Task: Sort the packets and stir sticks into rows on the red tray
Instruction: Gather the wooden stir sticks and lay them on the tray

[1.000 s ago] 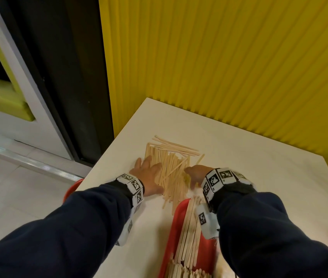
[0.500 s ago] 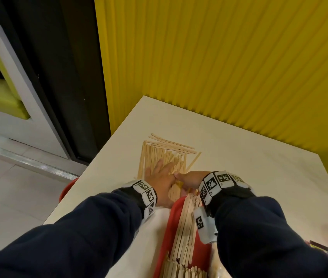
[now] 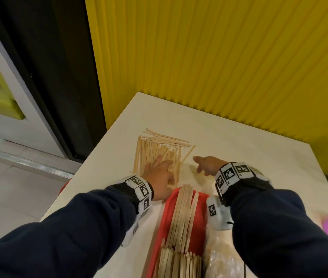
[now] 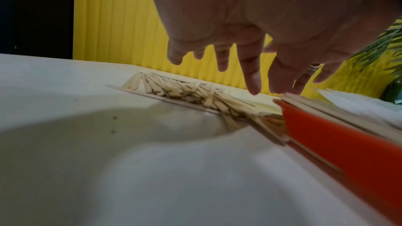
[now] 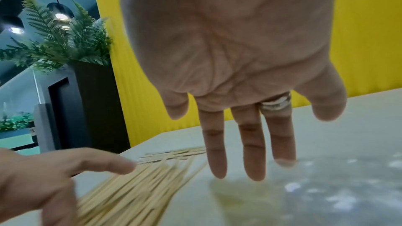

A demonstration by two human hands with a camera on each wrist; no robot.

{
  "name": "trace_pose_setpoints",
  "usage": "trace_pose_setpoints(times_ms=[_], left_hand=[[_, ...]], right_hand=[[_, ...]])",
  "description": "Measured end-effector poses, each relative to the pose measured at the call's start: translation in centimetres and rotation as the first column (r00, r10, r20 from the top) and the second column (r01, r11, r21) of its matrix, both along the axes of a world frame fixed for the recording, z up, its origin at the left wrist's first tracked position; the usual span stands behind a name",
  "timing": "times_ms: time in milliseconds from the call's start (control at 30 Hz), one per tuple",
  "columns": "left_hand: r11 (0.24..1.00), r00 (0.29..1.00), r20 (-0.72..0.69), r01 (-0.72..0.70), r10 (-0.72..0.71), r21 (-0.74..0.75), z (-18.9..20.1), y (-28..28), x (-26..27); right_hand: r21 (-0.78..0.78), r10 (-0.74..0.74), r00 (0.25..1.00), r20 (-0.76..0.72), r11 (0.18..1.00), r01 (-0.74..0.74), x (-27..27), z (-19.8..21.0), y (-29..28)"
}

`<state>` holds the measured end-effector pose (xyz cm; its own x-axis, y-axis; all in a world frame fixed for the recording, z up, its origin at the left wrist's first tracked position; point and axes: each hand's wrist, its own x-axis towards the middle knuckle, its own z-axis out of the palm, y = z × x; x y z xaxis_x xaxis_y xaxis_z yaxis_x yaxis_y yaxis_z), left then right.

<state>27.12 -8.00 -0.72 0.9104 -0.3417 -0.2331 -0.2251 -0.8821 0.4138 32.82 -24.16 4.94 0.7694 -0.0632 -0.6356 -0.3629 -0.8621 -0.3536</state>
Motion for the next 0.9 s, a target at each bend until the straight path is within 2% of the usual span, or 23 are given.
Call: trace_pose_setpoints(times_ms=[100, 300, 467, 633, 700, 767, 900], left_hand=[[0.996, 0.993, 0.112, 0.027, -0.036, 0.086, 0.0, -0.4, -0.6], [0.97, 0.998, 0.045, 0.033, -0.045, 0.241, -0.1, -1.8, -1.5], [0.967, 0.997, 0.003, 0.068, -0.071, 0.244, -0.5, -2.4, -2.2], [0.966, 0.994, 0.012, 0.103, -0.109, 0.236, -0.6, -3.0, -3.8], [0.964, 0.994, 0.009, 0.1, -0.105, 0.246, -0.6, -3.1, -4.5], [0.966, 0.997, 0.004, 0.076, -0.08, 0.249, -0.6, -3.2, -5.0], [0.97, 0.999, -0.011, 0.035, -0.033, 0.24, -0.4, -3.3, -5.4]], right_hand=[[-0.011, -0.043, 0.999, 0.029, 0.999, 0.044, 0.3, -0.2, -2.7], [-0.153, 0.008, 0.998, -0.057, 0.988, -0.017, -1.6, -0.8, -7.2], [-0.142, -0.009, 0.994, -0.106, 0.99, -0.006, -2.2, -1.1, -7.9], [-0.108, -0.051, 0.994, -0.096, 0.993, 0.041, -2.3, -1.5, -7.9], [-0.099, -0.015, 0.997, -0.081, 0.995, 0.006, -2.1, -1.6, -7.3], [-0.133, 0.085, 0.995, -0.056, 0.987, -0.092, -2.0, -1.7, -6.3], [-0.284, 0.328, 0.941, -0.076, 0.898, -0.336, -1.8, -2.6, -4.6]])
